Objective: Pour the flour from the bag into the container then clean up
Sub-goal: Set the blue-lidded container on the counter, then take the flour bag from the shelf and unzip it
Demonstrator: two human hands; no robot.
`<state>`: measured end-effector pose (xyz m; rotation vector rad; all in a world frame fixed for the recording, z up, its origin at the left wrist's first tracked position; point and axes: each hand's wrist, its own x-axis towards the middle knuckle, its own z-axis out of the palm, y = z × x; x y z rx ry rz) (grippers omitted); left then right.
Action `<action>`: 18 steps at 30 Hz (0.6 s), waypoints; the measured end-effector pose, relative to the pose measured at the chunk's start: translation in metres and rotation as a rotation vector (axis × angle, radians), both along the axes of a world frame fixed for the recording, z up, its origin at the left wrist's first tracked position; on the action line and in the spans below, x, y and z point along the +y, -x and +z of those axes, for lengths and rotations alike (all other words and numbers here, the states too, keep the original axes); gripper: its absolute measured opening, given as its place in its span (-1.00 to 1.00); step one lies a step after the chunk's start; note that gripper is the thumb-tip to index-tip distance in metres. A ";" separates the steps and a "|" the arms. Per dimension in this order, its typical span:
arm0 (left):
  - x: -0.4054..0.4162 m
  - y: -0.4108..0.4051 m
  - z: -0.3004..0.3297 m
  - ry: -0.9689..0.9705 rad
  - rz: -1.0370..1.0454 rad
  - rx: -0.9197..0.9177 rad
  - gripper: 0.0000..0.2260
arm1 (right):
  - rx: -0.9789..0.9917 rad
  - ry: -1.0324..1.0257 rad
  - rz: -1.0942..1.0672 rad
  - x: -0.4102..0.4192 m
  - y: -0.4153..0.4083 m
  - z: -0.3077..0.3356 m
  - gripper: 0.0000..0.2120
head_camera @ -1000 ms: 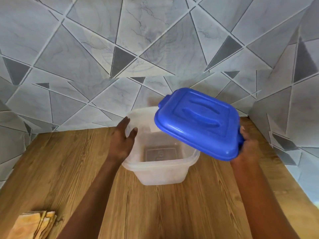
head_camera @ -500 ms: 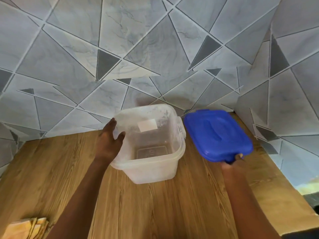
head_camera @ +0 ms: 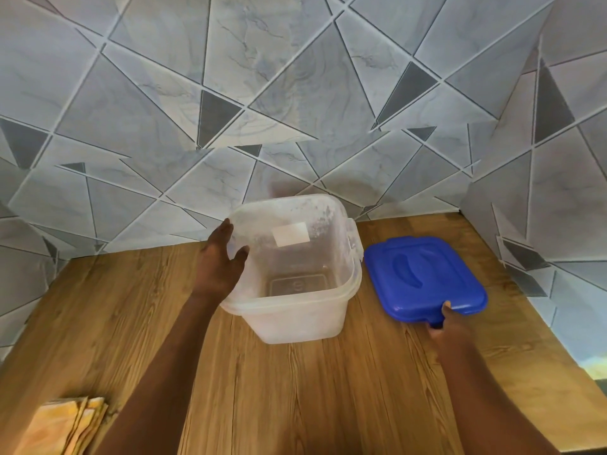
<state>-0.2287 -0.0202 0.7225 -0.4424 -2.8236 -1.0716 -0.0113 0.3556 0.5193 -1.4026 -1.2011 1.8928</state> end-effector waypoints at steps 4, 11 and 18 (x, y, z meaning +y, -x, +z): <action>-0.001 0.001 -0.002 0.011 0.000 0.007 -0.43 | 0.030 0.104 -0.091 0.001 0.006 0.012 -0.44; 0.000 0.000 -0.001 -0.052 0.022 -0.009 -0.46 | -0.317 -0.228 -0.035 -0.021 0.012 0.053 -0.60; 0.000 -0.021 0.007 -0.200 0.084 0.128 -0.63 | -0.080 -0.540 0.180 -0.064 0.045 0.128 -0.78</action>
